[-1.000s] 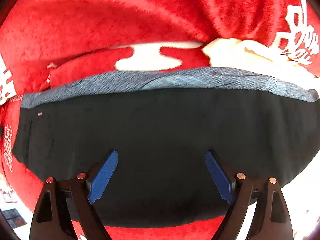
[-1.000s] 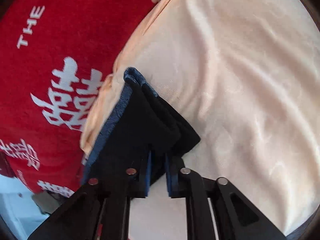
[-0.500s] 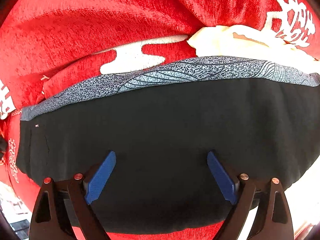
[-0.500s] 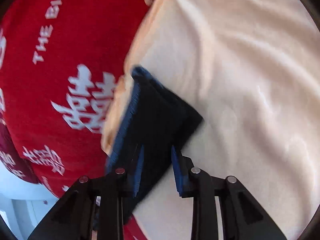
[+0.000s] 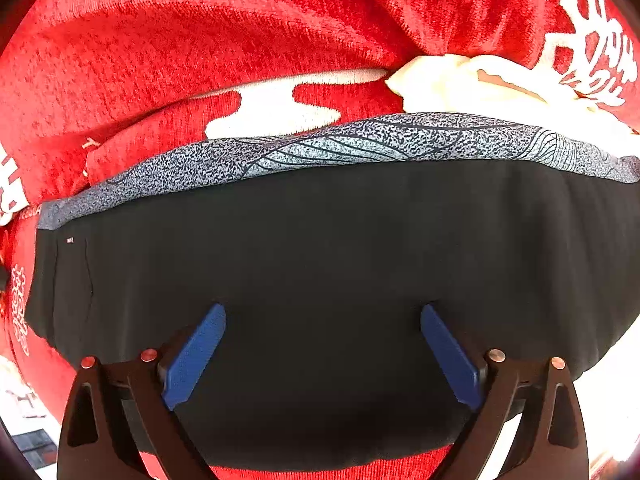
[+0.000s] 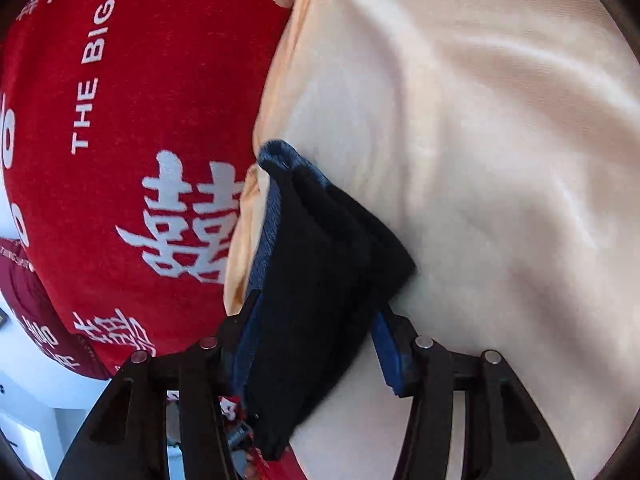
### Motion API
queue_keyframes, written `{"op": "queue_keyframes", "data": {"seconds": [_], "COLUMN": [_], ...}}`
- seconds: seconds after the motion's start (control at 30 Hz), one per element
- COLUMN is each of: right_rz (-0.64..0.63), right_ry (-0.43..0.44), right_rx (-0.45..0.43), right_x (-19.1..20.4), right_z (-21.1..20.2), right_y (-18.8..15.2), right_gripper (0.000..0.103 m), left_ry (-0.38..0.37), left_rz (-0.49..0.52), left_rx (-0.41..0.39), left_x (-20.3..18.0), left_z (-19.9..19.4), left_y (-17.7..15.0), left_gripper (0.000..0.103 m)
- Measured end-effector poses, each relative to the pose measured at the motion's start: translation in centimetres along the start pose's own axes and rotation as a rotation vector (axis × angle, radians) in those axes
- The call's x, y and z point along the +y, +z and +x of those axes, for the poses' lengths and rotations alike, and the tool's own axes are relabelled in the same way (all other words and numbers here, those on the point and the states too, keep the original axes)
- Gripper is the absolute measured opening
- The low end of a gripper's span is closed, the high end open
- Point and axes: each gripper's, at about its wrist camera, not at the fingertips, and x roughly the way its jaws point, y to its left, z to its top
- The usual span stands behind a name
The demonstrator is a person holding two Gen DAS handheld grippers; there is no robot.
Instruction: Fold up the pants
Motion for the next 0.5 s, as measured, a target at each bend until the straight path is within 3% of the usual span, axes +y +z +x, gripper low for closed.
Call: {"op": "queue_keyframes", "data": {"seconds": [0.03, 0.07, 0.1, 0.2, 0.27, 0.33, 0.4, 0.47, 0.5], "right_rz": [0.000, -0.002, -0.014, -0.104, -0.171, -0.188, -0.201, -0.113, -0.090], "right_ry": [-0.018, -0.054, -0.088, -0.076, -0.091, -0.167, -0.360, -0.307, -0.337], "right_rx": [0.007, 0.019, 0.026, 0.011, 0.011, 0.025, 0.063, 0.037, 0.013], "right_x": [0.4, 0.9, 1.6, 4.9, 6.4, 5.5, 3.2, 1.9, 2.2], "right_z": [0.4, 0.8, 0.9, -1.0, -2.2, -1.8, -0.2, -0.8, -1.6], "right_y": [0.3, 0.5, 0.7, 0.2, -0.6, -0.6, 0.1, 0.6, 0.5], "right_gripper": [0.049, 0.021, 0.015, 0.014, 0.014, 0.016, 0.026, 0.028, 0.034], "left_ry": [0.012, 0.013, 0.002, -0.007, 0.010, -0.030, -0.032, -0.030, -0.041], "left_rz": [0.007, 0.012, 0.018, 0.075, 0.092, 0.024, -0.007, -0.028, -0.037], "left_rx": [0.011, 0.000, -0.029, -0.076, -0.010, -0.036, 0.002, -0.030, -0.061], "left_x": [0.0, 0.3, 0.0, -0.6, -0.9, 0.5, 1.5, 2.8, 3.4], "left_z": [-0.4, -0.8, -1.4, -1.8, 0.7, 1.0, 0.6, -0.9, -1.7], "left_y": [0.3, 0.7, 1.3, 1.5, 0.9, 0.6, 0.9, 1.3, 1.8], "left_gripper": [0.099, 0.099, 0.099, 0.099, 0.101, 0.103, 0.103, 0.103, 0.103]}}
